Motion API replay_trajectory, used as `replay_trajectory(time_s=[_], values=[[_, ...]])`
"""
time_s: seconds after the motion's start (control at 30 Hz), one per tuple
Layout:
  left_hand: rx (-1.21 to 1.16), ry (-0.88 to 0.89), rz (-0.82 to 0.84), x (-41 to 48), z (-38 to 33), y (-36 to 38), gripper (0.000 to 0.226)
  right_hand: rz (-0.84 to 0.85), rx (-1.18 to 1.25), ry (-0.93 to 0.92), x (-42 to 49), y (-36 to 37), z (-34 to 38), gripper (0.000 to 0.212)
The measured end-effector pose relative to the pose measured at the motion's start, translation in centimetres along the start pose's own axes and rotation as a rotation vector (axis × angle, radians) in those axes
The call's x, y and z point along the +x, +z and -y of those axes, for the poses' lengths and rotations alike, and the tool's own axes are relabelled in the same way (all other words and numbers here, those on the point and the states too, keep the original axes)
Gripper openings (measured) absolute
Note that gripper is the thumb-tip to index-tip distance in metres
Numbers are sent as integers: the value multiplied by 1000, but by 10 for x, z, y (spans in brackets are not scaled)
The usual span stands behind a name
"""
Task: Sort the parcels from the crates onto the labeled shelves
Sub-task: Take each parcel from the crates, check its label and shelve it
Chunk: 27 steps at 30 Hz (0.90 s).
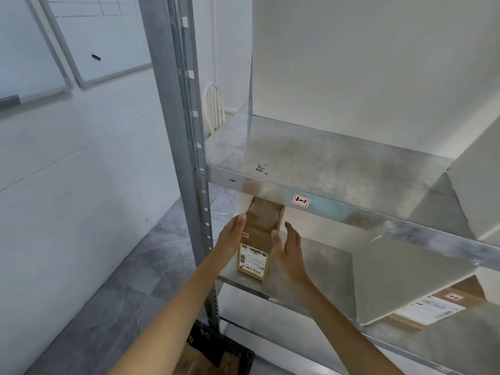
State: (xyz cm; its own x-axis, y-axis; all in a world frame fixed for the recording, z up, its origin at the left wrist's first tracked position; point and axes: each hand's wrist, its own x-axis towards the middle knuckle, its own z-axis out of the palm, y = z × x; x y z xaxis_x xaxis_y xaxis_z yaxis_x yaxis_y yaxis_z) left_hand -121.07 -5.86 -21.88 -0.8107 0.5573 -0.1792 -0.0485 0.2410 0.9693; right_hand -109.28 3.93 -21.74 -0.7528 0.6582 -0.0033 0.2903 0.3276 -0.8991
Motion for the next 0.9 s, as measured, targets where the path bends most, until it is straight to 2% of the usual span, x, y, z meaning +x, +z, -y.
replay_trajectory(time_s=[0.07,0.13,0.2,0.27,0.5,0.67,0.9], values=[[10,43,-111,-16,-1,0,49,-12,-35,-46,-9,-10,0,71],[46,82,-196,-33,1,-1,38,-49,-54,-133,-20,-18,-4,75],[64,106,-277,-58,7,0,30,-53,-63,-250,-38,-27,-7,63],[31,75,-333,-89,19,-1,30,-12,-42,-349,-58,-32,-14,39],[-95,-58,-636,-223,57,-8,32,414,-31,-486,-139,-43,-41,35],[-109,-162,-840,-319,96,-8,32,610,-107,-464,-187,-38,-64,26],[-137,-294,-961,-419,145,-23,29,852,-179,-415,-250,-3,-82,18]])
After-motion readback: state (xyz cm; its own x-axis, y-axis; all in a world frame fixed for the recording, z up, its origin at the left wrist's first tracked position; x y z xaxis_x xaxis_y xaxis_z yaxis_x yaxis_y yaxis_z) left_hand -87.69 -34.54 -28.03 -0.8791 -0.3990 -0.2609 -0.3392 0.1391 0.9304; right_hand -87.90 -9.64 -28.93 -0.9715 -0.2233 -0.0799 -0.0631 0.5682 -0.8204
